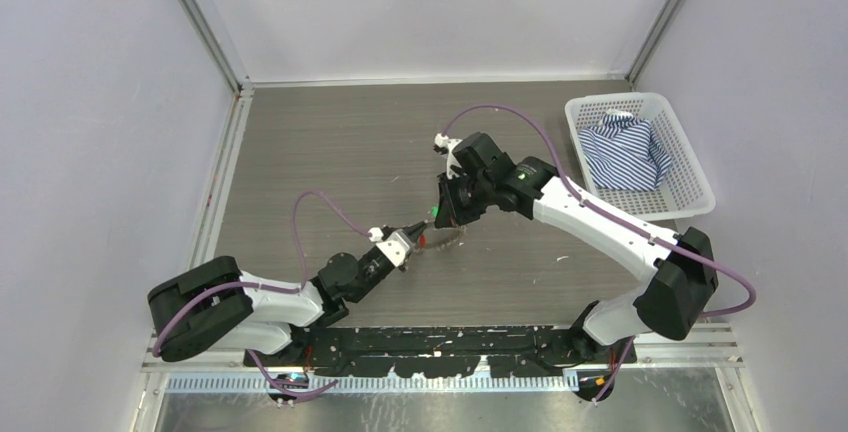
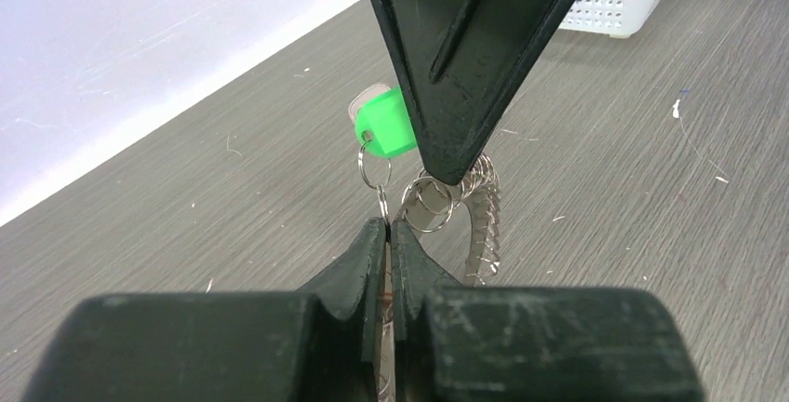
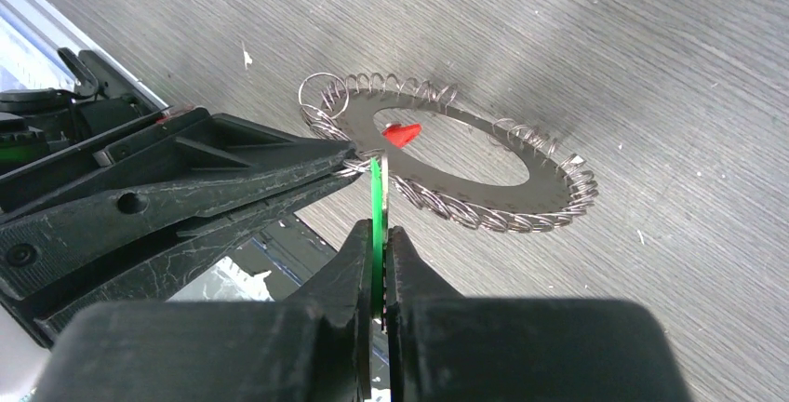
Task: Remove the keys from the keyring
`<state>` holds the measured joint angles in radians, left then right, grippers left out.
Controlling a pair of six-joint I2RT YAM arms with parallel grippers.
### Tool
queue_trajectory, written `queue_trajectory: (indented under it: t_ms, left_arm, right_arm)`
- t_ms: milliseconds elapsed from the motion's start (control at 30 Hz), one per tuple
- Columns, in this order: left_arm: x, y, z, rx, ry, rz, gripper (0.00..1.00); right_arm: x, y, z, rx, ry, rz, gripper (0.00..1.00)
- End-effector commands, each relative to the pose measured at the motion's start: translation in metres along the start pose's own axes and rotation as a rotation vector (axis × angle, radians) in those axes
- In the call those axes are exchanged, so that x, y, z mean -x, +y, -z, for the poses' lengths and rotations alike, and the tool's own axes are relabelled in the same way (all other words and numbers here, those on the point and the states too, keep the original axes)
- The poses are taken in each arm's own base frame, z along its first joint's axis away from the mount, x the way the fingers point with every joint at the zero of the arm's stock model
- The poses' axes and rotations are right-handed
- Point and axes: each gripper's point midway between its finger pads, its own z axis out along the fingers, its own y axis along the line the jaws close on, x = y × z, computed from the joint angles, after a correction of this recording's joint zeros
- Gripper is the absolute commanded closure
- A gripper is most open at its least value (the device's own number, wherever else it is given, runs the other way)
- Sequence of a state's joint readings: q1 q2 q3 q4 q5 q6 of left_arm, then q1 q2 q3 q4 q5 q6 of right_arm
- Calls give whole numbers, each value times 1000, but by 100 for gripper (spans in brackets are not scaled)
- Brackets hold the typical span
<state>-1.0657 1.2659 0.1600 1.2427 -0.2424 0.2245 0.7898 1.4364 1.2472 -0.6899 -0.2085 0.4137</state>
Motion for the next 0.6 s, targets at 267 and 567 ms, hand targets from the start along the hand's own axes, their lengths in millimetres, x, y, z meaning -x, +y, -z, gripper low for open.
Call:
queue_trajectory:
  t_ms: [267,567]
  left_arm:
    - [13,8,1,48,-34,71,75]
    - [35,16,3,90,-104,159,73]
  right_arm:
    - [37,37,24,85,-130,113,99]
    - [32,39,21,87,-115,124,99]
